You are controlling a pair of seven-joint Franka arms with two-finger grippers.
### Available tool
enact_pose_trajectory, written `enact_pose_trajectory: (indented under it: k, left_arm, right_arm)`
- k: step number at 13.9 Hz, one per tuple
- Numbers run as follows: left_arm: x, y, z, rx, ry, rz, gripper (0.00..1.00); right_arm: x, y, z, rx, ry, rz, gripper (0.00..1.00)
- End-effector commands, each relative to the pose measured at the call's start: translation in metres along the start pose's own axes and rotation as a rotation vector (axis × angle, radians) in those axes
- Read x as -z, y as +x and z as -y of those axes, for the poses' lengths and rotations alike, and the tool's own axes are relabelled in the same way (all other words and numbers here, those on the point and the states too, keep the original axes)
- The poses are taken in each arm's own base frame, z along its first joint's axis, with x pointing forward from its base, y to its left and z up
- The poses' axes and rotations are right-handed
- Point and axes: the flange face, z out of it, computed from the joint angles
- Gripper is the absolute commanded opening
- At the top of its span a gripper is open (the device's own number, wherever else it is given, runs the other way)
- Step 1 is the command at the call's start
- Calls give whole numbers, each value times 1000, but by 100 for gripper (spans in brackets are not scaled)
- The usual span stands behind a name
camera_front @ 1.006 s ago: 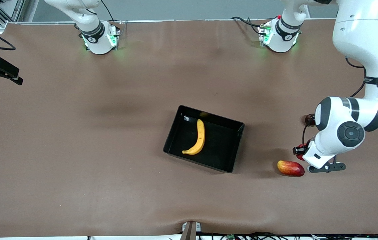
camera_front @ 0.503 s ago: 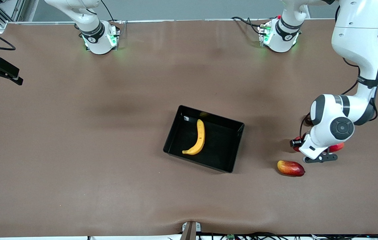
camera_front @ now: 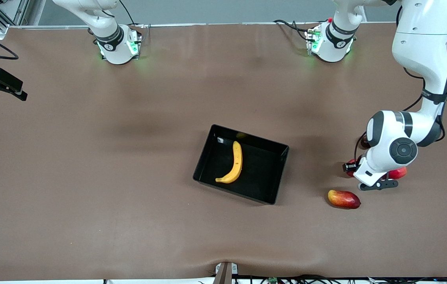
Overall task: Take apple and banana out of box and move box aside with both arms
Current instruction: 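Lower the striped apple beside the red apple and open the left gripper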
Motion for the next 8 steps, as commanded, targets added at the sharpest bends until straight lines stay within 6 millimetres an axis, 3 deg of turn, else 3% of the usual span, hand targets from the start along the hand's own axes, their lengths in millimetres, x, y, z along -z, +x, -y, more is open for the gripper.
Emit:
enact_pose_trajectory:
  k: [1, 4, 5, 6, 8]
  left_arm:
    - [3, -2, 15, 15, 0, -10, 0]
    - [-4, 3, 21, 42, 1, -2, 0]
    - [-6, 3, 21, 44, 0, 0, 4]
    - [-5, 4, 24, 48, 0, -1, 18]
    - [-4, 5, 28, 52, 0, -3, 26]
  right_arm:
    - [3, 3, 0, 8, 16, -4, 100]
    - [3, 3, 0, 8, 14, -4, 100]
    - [3, 3, 0, 8, 16, -4, 100]
    - [3, 3, 0, 8, 14, -4, 100]
    - [3, 3, 0, 8, 16, -4, 100]
